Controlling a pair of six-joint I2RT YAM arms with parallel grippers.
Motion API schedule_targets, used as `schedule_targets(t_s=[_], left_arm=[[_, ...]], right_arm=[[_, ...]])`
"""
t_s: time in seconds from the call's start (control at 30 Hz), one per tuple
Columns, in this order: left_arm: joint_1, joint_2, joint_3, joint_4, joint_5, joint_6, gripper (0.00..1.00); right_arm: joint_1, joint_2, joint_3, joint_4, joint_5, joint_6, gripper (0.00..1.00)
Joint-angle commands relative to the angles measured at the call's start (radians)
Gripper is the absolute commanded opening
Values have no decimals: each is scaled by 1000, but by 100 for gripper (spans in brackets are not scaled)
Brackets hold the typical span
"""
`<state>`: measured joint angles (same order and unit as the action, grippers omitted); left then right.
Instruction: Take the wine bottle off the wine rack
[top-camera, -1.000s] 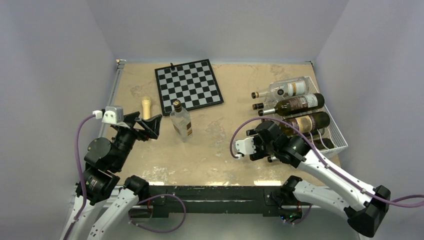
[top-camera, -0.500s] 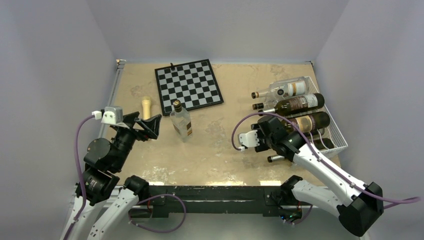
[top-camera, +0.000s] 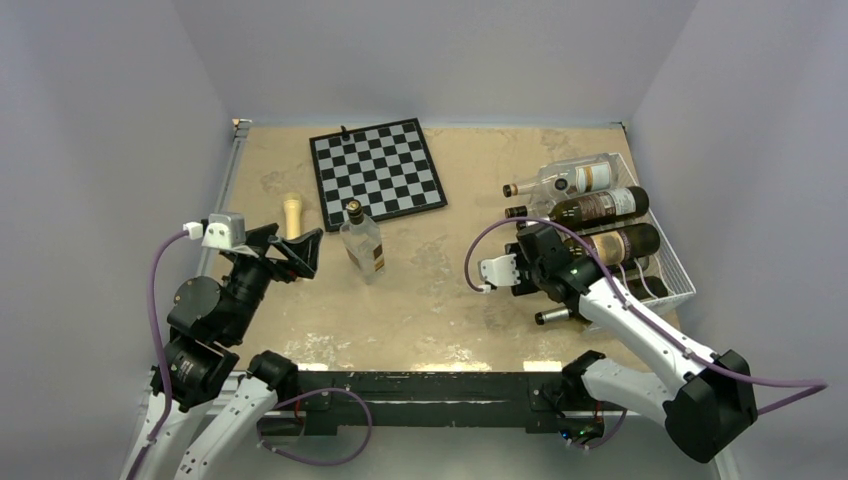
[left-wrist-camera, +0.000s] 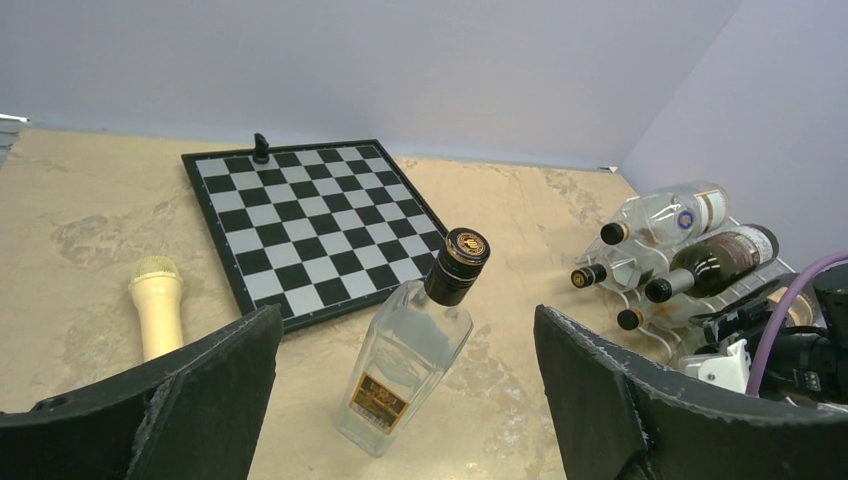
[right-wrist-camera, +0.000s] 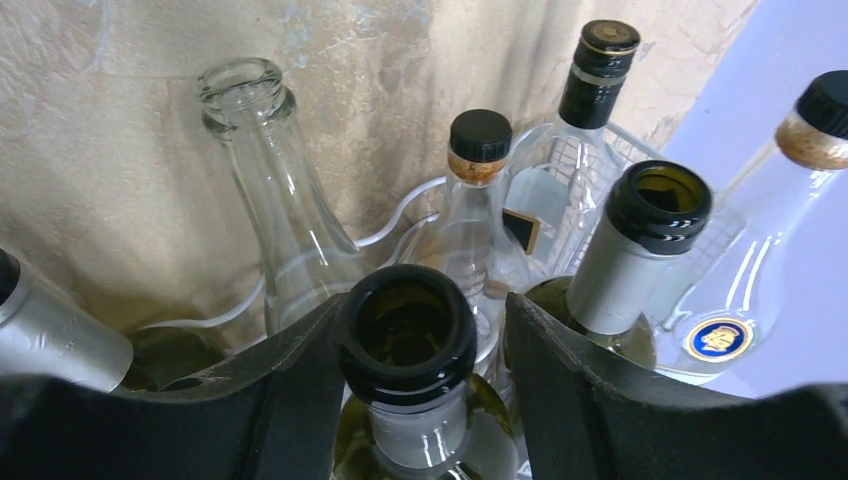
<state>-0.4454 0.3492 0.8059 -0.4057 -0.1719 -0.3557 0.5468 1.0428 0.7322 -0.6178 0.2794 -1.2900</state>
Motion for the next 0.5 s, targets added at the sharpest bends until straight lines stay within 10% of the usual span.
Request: schedule_targets(t_s=[0.0, 0.47], left_arm=[[-4, -6, 5, 34, -10, 0, 99], [-12, -4, 5, 34, -15, 0, 100]], right_arm=[[-22, -19, -27, 39, 6, -32, 60], [-66, 48, -2, 48, 32, -40, 51]])
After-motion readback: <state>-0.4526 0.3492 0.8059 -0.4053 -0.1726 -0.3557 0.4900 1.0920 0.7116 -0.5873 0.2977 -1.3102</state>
